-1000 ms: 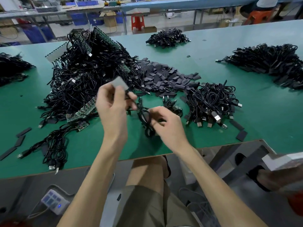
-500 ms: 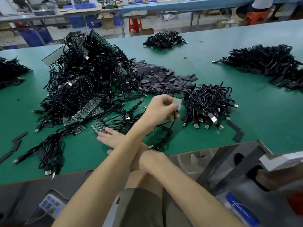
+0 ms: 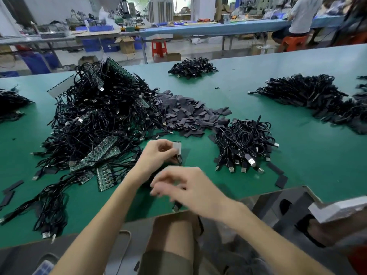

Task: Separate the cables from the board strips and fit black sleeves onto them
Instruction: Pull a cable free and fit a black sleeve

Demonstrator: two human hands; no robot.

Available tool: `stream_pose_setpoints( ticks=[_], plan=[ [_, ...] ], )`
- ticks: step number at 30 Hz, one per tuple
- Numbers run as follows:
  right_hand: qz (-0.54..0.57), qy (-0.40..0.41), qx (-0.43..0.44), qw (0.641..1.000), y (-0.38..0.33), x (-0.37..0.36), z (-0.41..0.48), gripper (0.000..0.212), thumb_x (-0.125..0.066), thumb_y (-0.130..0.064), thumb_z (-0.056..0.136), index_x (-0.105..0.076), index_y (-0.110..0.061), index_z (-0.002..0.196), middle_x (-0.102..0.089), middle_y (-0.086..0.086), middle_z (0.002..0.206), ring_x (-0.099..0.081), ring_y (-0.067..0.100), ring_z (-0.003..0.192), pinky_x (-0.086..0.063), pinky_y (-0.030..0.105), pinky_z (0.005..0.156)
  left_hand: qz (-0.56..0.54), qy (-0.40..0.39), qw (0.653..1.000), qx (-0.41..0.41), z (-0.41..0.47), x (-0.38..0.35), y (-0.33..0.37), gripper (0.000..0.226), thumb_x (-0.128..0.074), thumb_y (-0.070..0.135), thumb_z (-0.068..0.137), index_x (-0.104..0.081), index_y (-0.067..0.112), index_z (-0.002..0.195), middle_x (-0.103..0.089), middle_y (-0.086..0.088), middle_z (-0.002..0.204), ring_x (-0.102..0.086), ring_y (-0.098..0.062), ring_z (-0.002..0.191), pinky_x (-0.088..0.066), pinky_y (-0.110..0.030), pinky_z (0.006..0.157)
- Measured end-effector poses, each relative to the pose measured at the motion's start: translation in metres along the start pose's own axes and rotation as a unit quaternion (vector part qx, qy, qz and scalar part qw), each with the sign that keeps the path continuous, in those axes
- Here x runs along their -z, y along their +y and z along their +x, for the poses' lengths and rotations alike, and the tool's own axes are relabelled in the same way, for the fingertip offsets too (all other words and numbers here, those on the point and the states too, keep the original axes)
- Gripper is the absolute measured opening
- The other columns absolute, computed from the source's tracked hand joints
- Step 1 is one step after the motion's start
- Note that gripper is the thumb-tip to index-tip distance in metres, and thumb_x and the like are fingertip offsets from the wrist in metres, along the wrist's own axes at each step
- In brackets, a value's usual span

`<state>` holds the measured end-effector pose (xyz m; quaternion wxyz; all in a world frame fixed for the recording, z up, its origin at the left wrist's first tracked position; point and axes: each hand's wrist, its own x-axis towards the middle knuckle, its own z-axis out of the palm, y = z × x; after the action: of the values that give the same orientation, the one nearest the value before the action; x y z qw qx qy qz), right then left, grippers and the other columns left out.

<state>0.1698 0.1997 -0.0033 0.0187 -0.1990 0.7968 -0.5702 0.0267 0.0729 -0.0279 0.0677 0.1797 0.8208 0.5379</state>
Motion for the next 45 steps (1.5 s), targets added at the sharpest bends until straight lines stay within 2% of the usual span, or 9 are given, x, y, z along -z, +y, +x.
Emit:
stream_pose_setpoints(
  ticks=[2, 4, 6, 8, 11, 18, 24, 30, 45],
  plan=[
    [-0.057, 0.167, 0.001, 0.984, 0.017, 0.027, 0.012, 0.011, -0.072, -0.023, 0.096, -0.069, -0.019, 0.107, -0.070, -0.009, 0.097, -0.064, -0.002, 0.089, -0.046, 0.011, 0.072, 0.002, -0.012, 1.000, -0.025, -0.006, -0.001, 0.000, 0.020, -0.078, 0.021, 0.088, -0.073, 0.003, 0.095, -0.075, -0.017, 0.088, -0.068, -0.023, 0.077, -0.055, -0.039, 0.080],
    [-0.109, 0.243, -0.046, 0.963, 0.034, 0.049, 0.023, 0.023, -0.071, -0.024, 0.096, -0.063, -0.019, 0.117, -0.061, -0.007, 0.107, -0.060, 0.000, 0.091, -0.043, 0.010, 0.076, 0.004, -0.020, 0.999, -0.048, -0.011, -0.007, 0.003, 0.014, -0.078, 0.018, 0.089, -0.075, 0.006, 0.095, -0.076, -0.012, 0.082, -0.071, -0.024, 0.071, -0.057, -0.040, 0.075],
    [-0.148, 0.235, -0.093, 0.956, 0.057, 0.051, 0.030, 0.027, -0.069, -0.022, 0.098, -0.061, -0.015, 0.123, -0.059, -0.001, 0.112, -0.060, 0.006, 0.093, -0.045, 0.015, 0.081, 0.022, -0.011, 0.997, -0.073, -0.012, -0.017, 0.004, 0.003, -0.077, 0.016, 0.090, -0.075, 0.015, 0.089, -0.075, 0.000, 0.074, -0.069, -0.014, 0.064, -0.058, -0.034, 0.069],
    [-0.175, 0.238, -0.105, 0.949, 0.072, 0.048, 0.030, 0.017, -0.068, -0.019, 0.098, -0.066, -0.015, 0.114, -0.065, -0.001, 0.104, -0.062, 0.007, 0.089, -0.050, 0.022, 0.081, 0.033, 0.009, 0.995, -0.093, -0.013, -0.026, 0.005, 0.011, -0.077, 0.014, 0.090, -0.074, 0.024, 0.087, -0.074, 0.008, 0.072, -0.069, -0.009, 0.063, -0.057, -0.029, 0.069],
    [-0.162, 0.272, -0.096, 0.944, 0.077, 0.046, 0.034, 0.006, -0.069, -0.020, 0.098, -0.069, -0.018, 0.103, -0.069, -0.006, 0.092, -0.064, 0.002, 0.085, -0.052, 0.021, 0.076, 0.023, 0.028, 0.994, -0.102, -0.018, -0.030, 0.001, 0.007, -0.075, 0.014, 0.092, -0.076, 0.021, 0.095, -0.076, 0.006, 0.078, -0.073, -0.013, 0.068, -0.060, -0.029, 0.070],
    [-0.152, 0.287, -0.092, 0.941, 0.075, 0.043, 0.032, 0.010, -0.074, -0.020, 0.093, -0.064, -0.020, 0.091, -0.068, -0.007, 0.087, -0.063, 0.002, 0.078, -0.052, 0.016, 0.070, 0.071, 0.069, 0.989, -0.106, -0.023, -0.032, -0.003, 0.016, -0.076, 0.016, 0.090, -0.069, 0.031, 0.088, -0.073, 0.012, 0.077, -0.069, -0.003, 0.073, -0.057, -0.024, 0.072],
    [-0.172, 0.281, -0.094, 0.939, 0.073, 0.043, 0.031, 0.012, -0.074, -0.024, 0.092, -0.063, -0.019, 0.086, -0.069, -0.009, 0.082, -0.065, 0.004, 0.076, -0.056, 0.027, 0.072, 0.045, 0.046, 0.993, -0.096, -0.026, -0.029, -0.002, 0.008, -0.076, 0.014, 0.091, -0.070, 0.014, 0.086, -0.074, -0.002, 0.074, -0.072, -0.024, 0.071, -0.059, -0.047, 0.075],
    [-0.129, 0.263, -0.088, 0.952, 0.069, 0.045, 0.028, 0.015, -0.072, -0.018, 0.094, -0.061, -0.013, 0.085, -0.070, 0.003, 0.083, -0.070, 0.021, 0.076, -0.060, 0.047, 0.074, 0.035, 0.037, 0.994, -0.102, -0.028, -0.027, -0.001, 0.008, -0.078, 0.012, 0.089, -0.071, 0.015, 0.086, -0.075, -0.002, 0.074, -0.073, -0.022, 0.071, -0.059, -0.048, 0.076],
    [-0.133, 0.268, -0.073, 0.951, 0.073, 0.045, 0.028, 0.020, -0.070, -0.019, 0.096, -0.057, -0.020, 0.081, -0.070, 0.005, 0.084, -0.071, 0.020, 0.073, -0.060, 0.040, 0.070, 0.046, 0.049, 0.991, -0.114, -0.031, -0.030, 0.003, 0.003, -0.077, 0.012, 0.090, -0.074, 0.011, 0.090, -0.076, 0.001, 0.075, -0.073, -0.018, 0.072, -0.059, -0.042, 0.076]
  ],
)
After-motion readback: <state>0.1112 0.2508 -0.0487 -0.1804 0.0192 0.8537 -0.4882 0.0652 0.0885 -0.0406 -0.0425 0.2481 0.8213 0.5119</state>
